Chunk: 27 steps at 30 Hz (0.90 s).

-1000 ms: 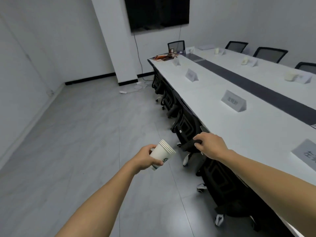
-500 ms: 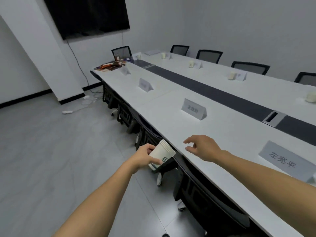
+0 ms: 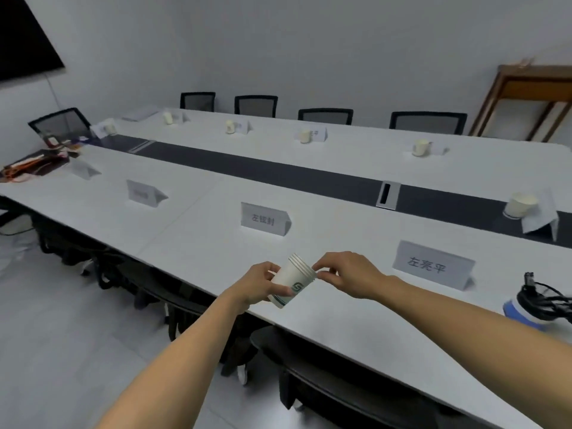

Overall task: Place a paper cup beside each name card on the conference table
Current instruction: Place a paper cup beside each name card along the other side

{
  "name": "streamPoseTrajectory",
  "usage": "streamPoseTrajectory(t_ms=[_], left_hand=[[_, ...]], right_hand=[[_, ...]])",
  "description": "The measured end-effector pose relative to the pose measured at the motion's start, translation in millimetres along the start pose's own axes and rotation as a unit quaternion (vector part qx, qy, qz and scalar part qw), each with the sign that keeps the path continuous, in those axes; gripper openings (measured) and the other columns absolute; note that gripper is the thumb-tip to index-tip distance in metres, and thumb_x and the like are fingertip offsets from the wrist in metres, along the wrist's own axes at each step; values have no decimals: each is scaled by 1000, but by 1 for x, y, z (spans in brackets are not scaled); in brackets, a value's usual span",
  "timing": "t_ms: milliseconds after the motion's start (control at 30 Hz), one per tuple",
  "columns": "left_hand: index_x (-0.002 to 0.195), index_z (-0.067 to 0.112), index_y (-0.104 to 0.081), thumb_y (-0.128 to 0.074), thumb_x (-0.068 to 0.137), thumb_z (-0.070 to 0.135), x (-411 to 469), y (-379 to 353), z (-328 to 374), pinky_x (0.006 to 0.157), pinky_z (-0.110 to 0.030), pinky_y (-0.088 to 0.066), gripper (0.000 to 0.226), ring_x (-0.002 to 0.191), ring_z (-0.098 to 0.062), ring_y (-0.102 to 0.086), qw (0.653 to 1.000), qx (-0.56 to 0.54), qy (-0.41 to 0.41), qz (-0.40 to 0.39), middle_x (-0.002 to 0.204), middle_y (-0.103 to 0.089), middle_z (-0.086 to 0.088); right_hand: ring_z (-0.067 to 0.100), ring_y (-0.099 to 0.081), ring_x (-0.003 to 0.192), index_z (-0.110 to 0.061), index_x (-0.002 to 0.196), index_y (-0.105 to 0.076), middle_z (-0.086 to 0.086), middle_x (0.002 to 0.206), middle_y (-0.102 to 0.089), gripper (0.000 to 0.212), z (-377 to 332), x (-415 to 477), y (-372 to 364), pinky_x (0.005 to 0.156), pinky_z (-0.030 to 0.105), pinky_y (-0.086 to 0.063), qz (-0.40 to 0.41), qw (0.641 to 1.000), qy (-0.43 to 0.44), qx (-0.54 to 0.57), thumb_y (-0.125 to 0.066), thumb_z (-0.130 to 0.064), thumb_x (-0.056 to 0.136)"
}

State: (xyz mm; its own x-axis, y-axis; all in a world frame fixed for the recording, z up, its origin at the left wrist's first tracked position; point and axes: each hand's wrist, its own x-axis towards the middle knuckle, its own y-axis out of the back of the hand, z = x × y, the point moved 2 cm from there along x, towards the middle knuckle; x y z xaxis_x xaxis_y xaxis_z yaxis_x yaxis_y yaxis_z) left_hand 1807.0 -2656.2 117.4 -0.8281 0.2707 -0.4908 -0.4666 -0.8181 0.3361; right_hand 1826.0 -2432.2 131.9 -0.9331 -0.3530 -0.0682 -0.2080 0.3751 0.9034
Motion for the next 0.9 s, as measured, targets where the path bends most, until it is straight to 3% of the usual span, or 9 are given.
streamPoseTrajectory(t_ms=[200,367,700,800,900], left_hand=[[121,10,-52,-82,74,13,57,-35,46,83,-35,-57,56,103,-28,-65,999,-1,-6,-40,115,-65,-14],[122,12,-52,-81,73,14,105,-59,81,91,-40,-56,58,107,-29,-63,998,22,-12,-51,117,-64,-12],[119,11,-54,-83,71,11,169,-130,116,92,-46,-55,56,105,-32,-64,997,34,8,-70,114,-65,-13],[117,10,-54,-86,63,14,181,-140,123,93,-53,-54,63,104,-34,-65,998,21,21,-58,111,-66,-15],[116,10,-55,-86,54,20,189,-142,126,93,-54,-53,70,103,-35,-66,998,14,27,-55,110,-67,-15]], right_hand=[[13,-58,93,-26,115,-66,-12,112,-67,27,63,6,21,75,28,-44,15,999,-28,6,-48,-38,99],[13,-59,90,-24,113,-68,-9,107,-69,28,113,12,45,71,26,-40,46,998,-38,7,-49,-38,98],[6,-59,70,-23,90,-74,-8,84,-72,27,224,4,71,66,31,-49,51,986,-121,106,-62,-47,88],[14,-61,66,-20,83,-74,-3,73,-70,27,262,6,93,63,34,-49,129,963,-170,166,-63,-44,89],[22,-57,64,-17,77,-70,2,68,-65,30,304,7,114,52,31,-37,217,941,-241,95,-59,-41,91]])
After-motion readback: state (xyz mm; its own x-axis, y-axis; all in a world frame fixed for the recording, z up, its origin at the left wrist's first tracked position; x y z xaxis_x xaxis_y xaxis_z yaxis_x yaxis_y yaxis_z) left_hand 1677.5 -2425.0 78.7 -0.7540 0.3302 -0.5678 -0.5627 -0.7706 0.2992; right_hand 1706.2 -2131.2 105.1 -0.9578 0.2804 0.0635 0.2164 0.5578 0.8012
